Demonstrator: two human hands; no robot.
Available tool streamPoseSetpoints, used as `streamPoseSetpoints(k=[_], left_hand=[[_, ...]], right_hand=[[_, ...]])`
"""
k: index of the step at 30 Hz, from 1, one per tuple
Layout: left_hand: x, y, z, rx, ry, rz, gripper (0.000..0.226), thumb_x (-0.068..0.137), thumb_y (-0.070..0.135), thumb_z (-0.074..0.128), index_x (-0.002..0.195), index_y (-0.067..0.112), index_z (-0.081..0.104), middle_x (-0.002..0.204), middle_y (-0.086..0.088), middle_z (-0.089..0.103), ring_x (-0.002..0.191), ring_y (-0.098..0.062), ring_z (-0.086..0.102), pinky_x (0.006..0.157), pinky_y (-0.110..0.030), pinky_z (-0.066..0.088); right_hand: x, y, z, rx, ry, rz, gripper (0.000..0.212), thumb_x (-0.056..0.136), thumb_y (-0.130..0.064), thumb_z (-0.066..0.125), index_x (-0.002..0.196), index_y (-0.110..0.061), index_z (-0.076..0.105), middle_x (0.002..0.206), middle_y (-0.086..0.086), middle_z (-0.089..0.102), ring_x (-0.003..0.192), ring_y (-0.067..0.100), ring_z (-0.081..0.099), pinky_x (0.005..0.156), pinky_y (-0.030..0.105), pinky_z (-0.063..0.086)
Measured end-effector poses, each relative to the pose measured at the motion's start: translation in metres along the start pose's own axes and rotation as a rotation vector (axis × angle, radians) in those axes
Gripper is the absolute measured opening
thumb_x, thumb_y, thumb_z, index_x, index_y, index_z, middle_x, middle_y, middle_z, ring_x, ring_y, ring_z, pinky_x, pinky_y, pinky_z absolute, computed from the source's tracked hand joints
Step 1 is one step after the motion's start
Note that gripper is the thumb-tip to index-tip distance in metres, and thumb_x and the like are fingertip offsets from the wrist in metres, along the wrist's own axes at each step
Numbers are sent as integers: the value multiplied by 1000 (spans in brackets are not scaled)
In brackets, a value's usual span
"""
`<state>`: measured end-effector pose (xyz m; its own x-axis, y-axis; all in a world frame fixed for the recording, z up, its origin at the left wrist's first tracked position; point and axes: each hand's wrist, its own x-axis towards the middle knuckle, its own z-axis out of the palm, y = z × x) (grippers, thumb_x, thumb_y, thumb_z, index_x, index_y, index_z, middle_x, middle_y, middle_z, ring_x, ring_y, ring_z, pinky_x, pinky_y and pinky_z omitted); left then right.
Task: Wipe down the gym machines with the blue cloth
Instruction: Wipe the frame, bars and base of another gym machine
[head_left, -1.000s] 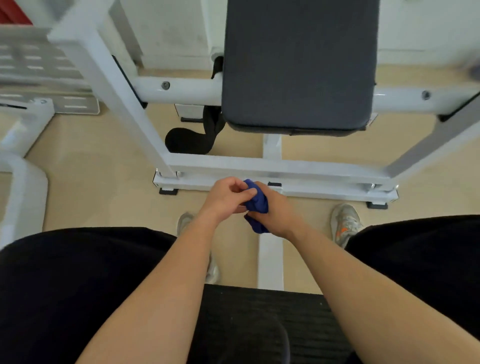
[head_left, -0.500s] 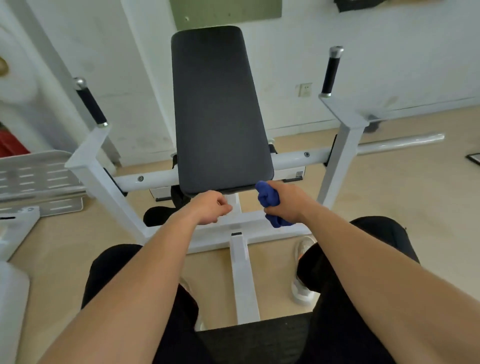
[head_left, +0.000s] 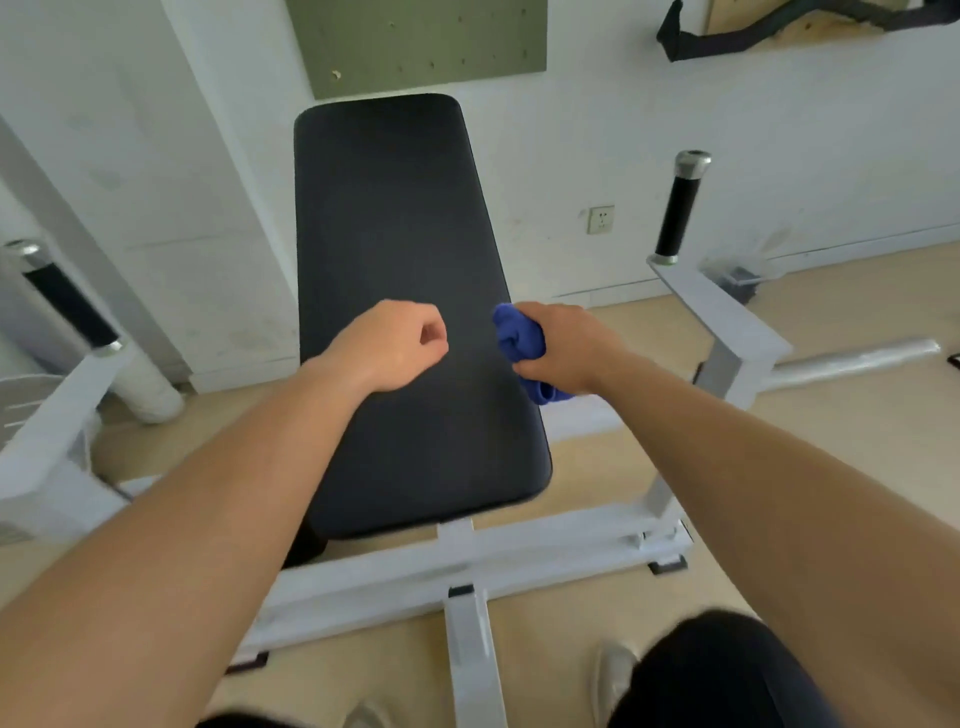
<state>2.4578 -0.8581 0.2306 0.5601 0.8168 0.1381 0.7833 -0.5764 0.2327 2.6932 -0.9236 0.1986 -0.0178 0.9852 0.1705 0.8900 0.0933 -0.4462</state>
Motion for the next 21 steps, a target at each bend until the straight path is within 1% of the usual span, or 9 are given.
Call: streamPoseSetpoints(k=[2,5,6,8,9,11,14,18,21], left_hand=[[71,-19,-16,4,58,27,7,90,39,58,94,36,63,93,15,65,83,-12,62,79,-39,55],[168,-57,-40,-1,162,8,9,93,37,56,97,34,63,96,15,64,83,-10,61,77,-36,54],[191,-69,-45,-14,206,3,9,94,36,55,99,33,63,97,15,63,83,-10,61,76,-35,53],[222,-87,-51,-28,233,7,9,95,36,55,100,33,62,97,15,62,84,-10,60,75,-35,53],[232,-95,-54,-29,217,4,9,95,36,55,100,34,61,96,16,61,83,-9,60,75,-35,53],[242,-104,-68,-34,122,-21,8,95,37,56,100,35,61,96,17,62,83,-6,60,75,-34,54],[247,-104,-114,-55,-26,-114,10,96,35,57,104,32,62,99,14,64,84,-6,61,80,-33,55],[254,-72,-216,-78,-168,-202,16,97,36,54,110,29,61,105,12,65,89,-9,62,84,-33,54],[258,-28,-287,-112,-181,-233,20,98,36,52,113,28,61,109,10,62,94,-12,61,85,-33,52]], right_hand=[[69,14,-6,-39,28,-9,49,75,-32,70,122,-34,54,99,-7,62,88,22,61,68,33,48],[176,34,-23,-84,84,68,51,75,-33,67,123,-36,52,102,-5,60,87,22,60,71,37,53],[206,39,-29,-78,109,85,49,74,-33,66,121,-36,53,102,-5,60,87,21,60,71,37,53],[247,44,-41,-71,120,95,47,73,-32,65,118,-36,53,102,-6,59,87,21,60,73,39,55],[262,44,-48,-77,102,103,47,73,-32,65,118,-35,53,102,-5,59,88,21,60,74,40,55],[277,39,-64,-95,34,140,45,75,-30,66,118,-34,53,102,-5,60,86,20,61,75,41,56],[283,19,-114,-87,-59,204,36,77,-29,65,111,-35,53,97,-7,62,80,17,62,73,40,58],[282,-25,-229,-48,-127,260,29,75,-24,62,100,-34,54,86,-7,62,73,17,63,65,38,57],[269,-55,-314,55,-132,340,21,71,-20,57,86,-34,52,71,-8,65,67,14,64,53,30,50]])
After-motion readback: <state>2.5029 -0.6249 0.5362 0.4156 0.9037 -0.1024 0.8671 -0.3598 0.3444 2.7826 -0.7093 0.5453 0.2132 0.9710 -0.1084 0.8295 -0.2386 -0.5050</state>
